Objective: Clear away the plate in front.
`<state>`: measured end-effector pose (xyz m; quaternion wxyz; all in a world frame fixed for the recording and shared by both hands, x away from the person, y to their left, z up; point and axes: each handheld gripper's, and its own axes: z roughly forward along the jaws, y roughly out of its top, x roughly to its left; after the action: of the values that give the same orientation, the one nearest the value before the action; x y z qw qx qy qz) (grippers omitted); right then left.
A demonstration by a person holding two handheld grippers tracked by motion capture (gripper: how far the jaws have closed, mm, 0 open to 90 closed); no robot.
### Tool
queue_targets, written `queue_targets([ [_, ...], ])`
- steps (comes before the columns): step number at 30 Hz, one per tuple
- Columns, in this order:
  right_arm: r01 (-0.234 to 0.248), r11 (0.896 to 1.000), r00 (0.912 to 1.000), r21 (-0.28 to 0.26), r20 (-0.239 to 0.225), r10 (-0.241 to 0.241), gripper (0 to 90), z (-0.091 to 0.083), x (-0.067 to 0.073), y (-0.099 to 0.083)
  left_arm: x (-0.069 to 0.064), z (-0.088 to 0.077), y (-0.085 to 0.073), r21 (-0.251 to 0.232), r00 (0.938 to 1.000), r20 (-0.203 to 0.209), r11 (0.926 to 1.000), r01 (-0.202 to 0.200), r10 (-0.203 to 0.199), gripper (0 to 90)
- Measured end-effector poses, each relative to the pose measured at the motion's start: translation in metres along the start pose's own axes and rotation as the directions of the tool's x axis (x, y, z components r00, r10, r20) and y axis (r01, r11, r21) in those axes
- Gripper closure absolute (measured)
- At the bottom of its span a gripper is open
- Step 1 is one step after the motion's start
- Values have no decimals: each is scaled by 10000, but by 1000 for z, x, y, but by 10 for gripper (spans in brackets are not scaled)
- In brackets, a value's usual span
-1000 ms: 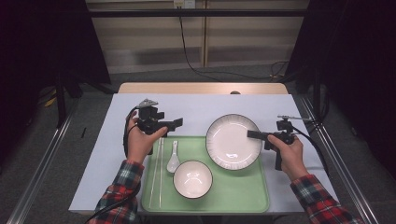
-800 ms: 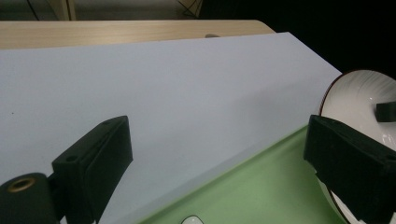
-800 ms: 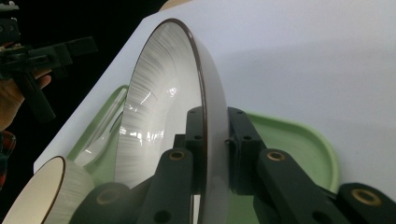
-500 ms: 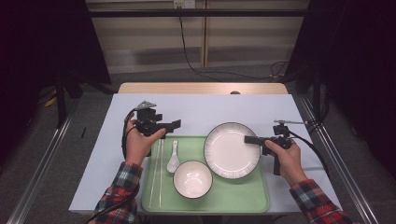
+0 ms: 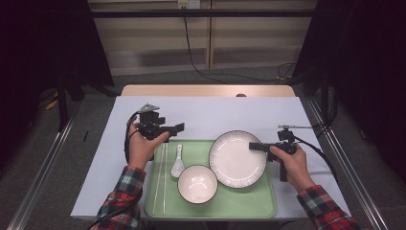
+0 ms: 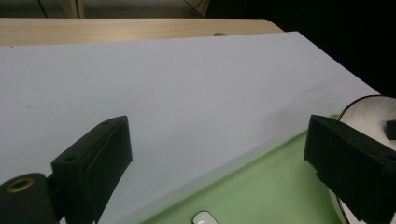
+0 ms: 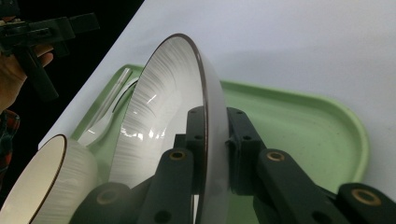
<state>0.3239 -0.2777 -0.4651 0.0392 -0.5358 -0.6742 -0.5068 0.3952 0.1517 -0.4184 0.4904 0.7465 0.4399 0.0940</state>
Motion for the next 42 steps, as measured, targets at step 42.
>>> queue_targets([
  [42,2336,9717,9502,-348,2200,-2205,607,-20,-10,-12,5,-2,-4,44,9999,-136,10000,74,-73,75],
])
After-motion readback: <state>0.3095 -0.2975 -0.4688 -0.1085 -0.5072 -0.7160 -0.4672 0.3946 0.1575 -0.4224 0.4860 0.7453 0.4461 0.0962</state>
